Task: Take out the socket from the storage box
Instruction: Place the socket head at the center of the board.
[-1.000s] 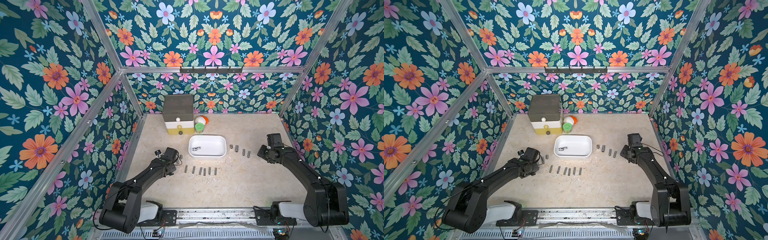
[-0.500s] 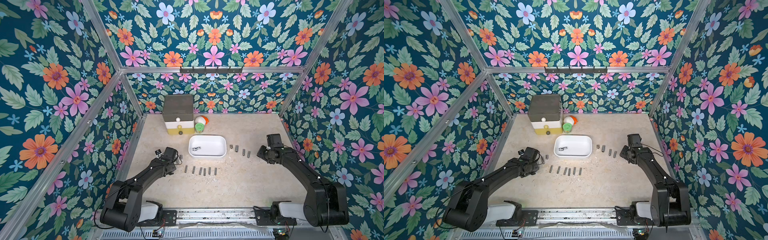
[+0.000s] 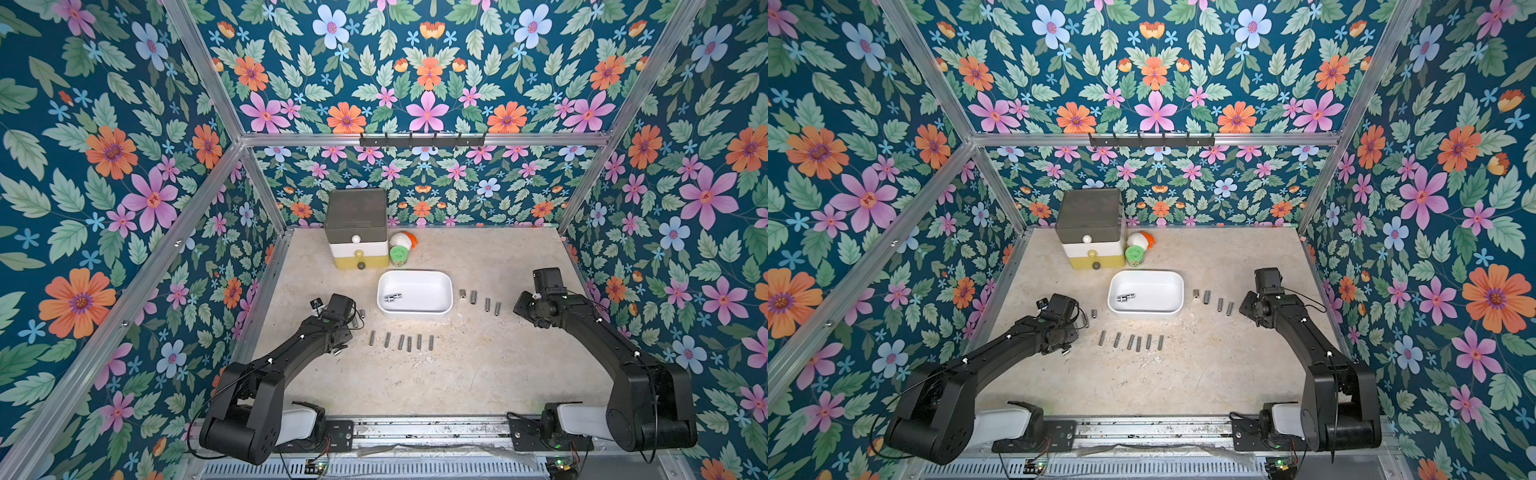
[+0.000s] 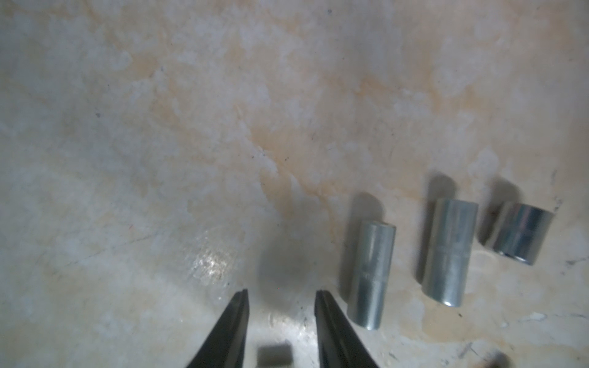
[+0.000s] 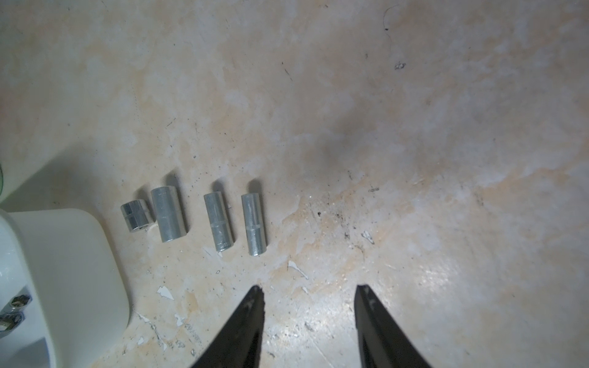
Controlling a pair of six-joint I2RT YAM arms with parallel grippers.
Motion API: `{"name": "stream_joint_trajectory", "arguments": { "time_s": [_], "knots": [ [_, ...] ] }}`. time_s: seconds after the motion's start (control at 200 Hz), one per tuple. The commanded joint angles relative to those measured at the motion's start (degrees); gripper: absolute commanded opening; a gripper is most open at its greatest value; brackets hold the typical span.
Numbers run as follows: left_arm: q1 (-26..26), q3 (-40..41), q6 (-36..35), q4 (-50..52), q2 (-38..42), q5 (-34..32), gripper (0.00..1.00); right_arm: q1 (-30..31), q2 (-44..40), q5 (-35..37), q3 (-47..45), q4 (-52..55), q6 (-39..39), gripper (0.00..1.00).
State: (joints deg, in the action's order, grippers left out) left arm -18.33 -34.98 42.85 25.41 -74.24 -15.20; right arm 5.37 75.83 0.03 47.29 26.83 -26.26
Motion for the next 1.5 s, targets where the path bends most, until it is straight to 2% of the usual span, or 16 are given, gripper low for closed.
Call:
{"name": "stream_joint_trajectory", "arguments": {
  "time_s": [0.0,0.64,0.79,0.945,1.175,1.34,1.495],
  "knots": [
    [0.0,-0.4,-0.8,0.9,0.5,-0.7,0.41,0.1,0.1,0.1,0.2,-1.0,0.2,0.51],
    [0.1,-3.4,-1.4,4.3,5.7,1.5,0.41,0.1,0.4,-1.3,1.0,-0.4,0.5,0.51],
    [0.1,-5.6,-2.2,5.9,6.4,2.8,0.41,1.9,0.7,-1.4,2.6,0.1,0.6,0.5],
    [0.1,-8.6,-3.6,7.9,7.1,4.0,0.42,6.7,2.4,-0.4,6.3,1.9,0.6,0.5],
    [0.1,-13.9,-8.7,11.5,7.5,6.0,0.42,18.4,6.5,1.4,14.5,4.4,0.9,0.5],
    [0.1,-15.7,-12.0,13.4,8.8,7.4,0.43,25.1,12.2,0.9,21.2,6.0,0.6,0.5],
    [0.1,-14.1,-14.0,13.2,9.9,8.1,0.43,30.8,20.9,0.7,29.6,7.3,0.7,0.5]
  ]
}}
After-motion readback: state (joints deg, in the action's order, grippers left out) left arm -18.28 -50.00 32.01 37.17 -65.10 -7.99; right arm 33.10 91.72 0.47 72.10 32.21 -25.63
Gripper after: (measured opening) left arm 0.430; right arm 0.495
